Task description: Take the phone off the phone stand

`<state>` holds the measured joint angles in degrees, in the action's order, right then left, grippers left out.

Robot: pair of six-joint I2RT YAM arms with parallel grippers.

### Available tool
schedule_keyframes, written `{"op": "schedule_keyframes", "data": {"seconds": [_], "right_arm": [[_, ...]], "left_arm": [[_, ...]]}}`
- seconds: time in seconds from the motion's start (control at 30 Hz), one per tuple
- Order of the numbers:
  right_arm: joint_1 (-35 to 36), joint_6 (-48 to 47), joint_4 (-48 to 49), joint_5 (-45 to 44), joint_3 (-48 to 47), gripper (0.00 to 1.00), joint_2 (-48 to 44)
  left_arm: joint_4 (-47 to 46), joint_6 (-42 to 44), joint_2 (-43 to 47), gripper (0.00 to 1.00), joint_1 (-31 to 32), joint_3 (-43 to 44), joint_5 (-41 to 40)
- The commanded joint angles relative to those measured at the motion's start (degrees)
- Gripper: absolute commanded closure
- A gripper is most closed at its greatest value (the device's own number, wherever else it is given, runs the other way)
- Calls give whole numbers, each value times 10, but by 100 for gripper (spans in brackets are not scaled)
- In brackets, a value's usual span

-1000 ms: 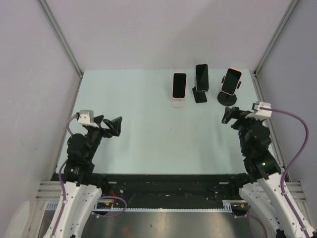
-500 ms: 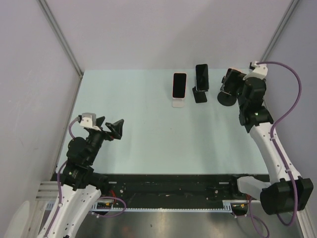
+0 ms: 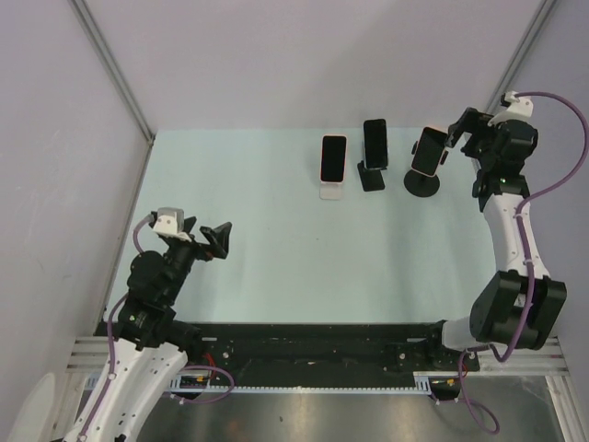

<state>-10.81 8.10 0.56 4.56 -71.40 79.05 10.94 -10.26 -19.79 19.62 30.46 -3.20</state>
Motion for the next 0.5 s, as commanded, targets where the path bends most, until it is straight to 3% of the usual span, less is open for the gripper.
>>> {"op": "schedule_keyframes", "data": {"seconds": [0.0,0.17,0.47], "right_arm": [[-36,-5,90,155,-24,0,44],[-41,-62,82,266,-52,10,101],[-39,-79,87,333,-88,25,194]], "left_arm": [[-3,21,-13,0,4,22,-9],[-4,31,-32,0,4,24,11],[-4,43,-71,0,-5,27,16]]}}
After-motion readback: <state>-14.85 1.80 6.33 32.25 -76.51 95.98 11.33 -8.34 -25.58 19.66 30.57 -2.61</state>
